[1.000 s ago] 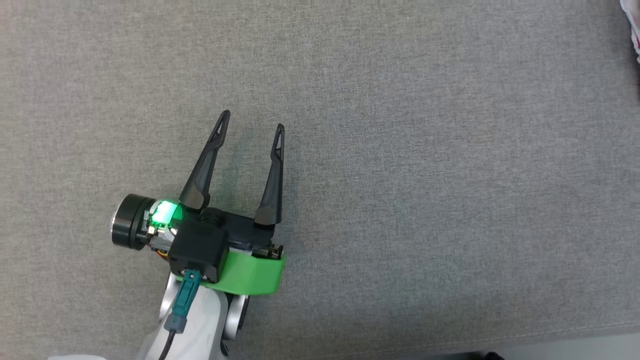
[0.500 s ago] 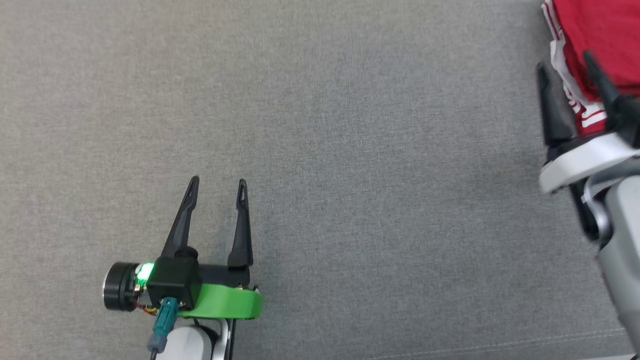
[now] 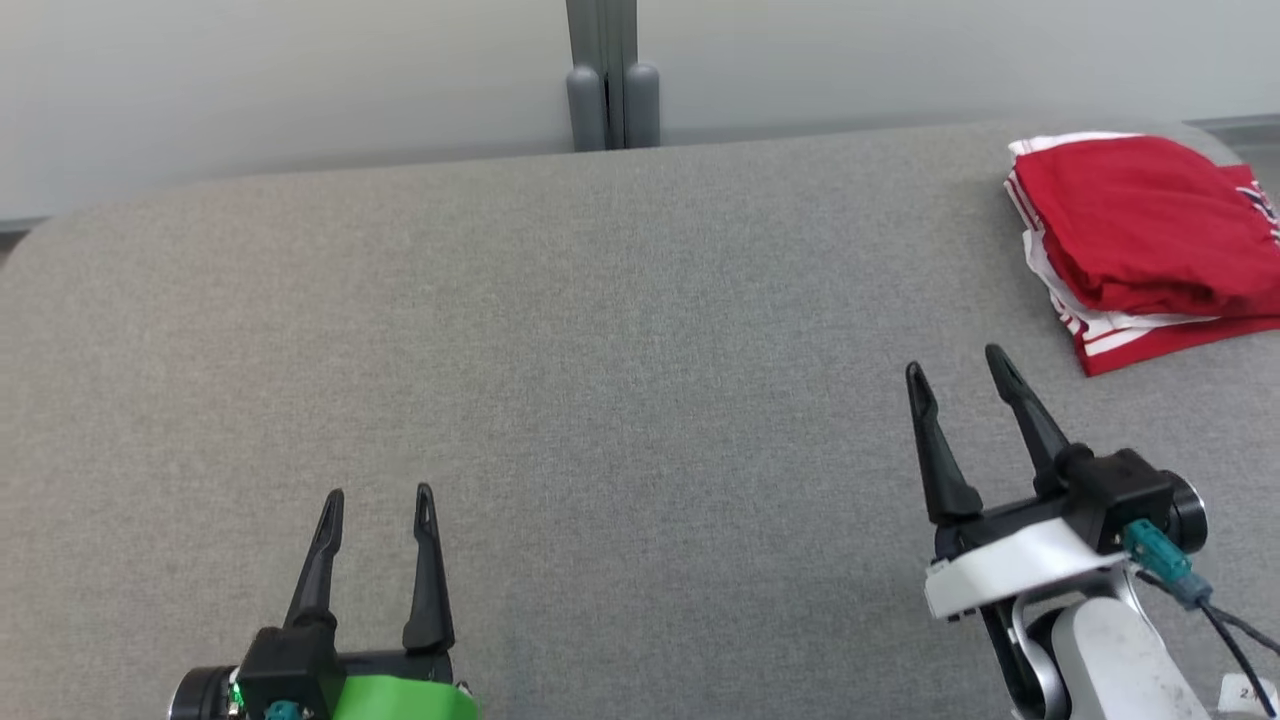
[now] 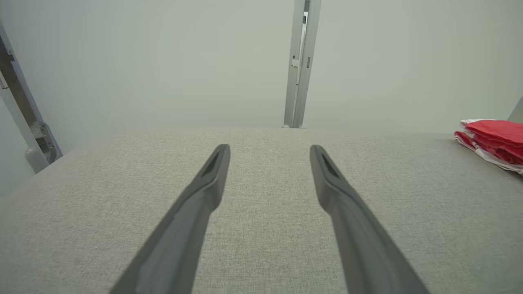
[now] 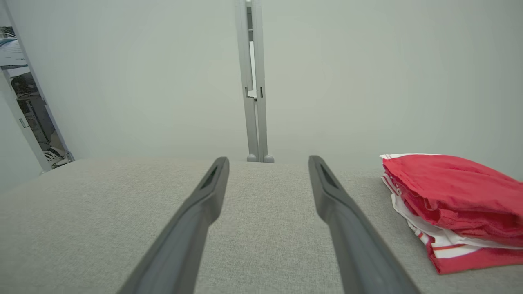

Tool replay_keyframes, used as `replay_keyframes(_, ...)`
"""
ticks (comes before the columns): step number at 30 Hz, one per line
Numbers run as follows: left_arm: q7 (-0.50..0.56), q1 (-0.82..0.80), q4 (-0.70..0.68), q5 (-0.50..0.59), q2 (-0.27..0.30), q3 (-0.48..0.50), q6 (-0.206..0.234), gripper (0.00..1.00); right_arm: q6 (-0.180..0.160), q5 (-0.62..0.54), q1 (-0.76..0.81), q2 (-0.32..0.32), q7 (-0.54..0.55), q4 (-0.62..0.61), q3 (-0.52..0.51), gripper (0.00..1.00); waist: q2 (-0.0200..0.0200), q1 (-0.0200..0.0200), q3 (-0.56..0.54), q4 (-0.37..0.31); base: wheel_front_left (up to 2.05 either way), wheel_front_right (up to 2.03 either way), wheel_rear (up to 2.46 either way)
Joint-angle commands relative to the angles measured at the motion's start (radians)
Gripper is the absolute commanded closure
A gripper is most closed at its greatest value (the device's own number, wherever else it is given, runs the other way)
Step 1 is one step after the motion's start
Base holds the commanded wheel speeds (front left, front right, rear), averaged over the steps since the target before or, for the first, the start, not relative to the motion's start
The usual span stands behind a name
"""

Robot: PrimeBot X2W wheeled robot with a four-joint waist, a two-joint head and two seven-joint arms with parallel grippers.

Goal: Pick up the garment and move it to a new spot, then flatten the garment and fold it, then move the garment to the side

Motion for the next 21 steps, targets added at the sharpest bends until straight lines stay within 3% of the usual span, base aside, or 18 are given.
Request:
replay_keyframes(1,-0.003,0.03,-0.004,0.002,0.002,0.012,-0.009,0.0,-0.002,-0.02,0.033,0.007,-0.002,-0.018,-0.002,0.0,0.0,0.0001,-0.077,0.001,0.0,0.0,0.0)
replay_keyframes(10,-0.003,0.118,-0.014,0.02,0.002,0.023,-0.029,0.0,-0.002,-0.021,0.213,0.038,-0.002,-0.025,-0.018,0.0,0.0,0.0001,-0.144,0.005,0.0,0.0,0.0)
replay_keyframes(21,-0.003,0.136,-0.004,0.037,0.001,0.028,-0.028,0.0,-0.002,-0.011,0.251,0.046,-0.002,-0.036,-0.007,0.0,0.0,0.0001,-0.158,-0.006,0.0,0.0,0.0)
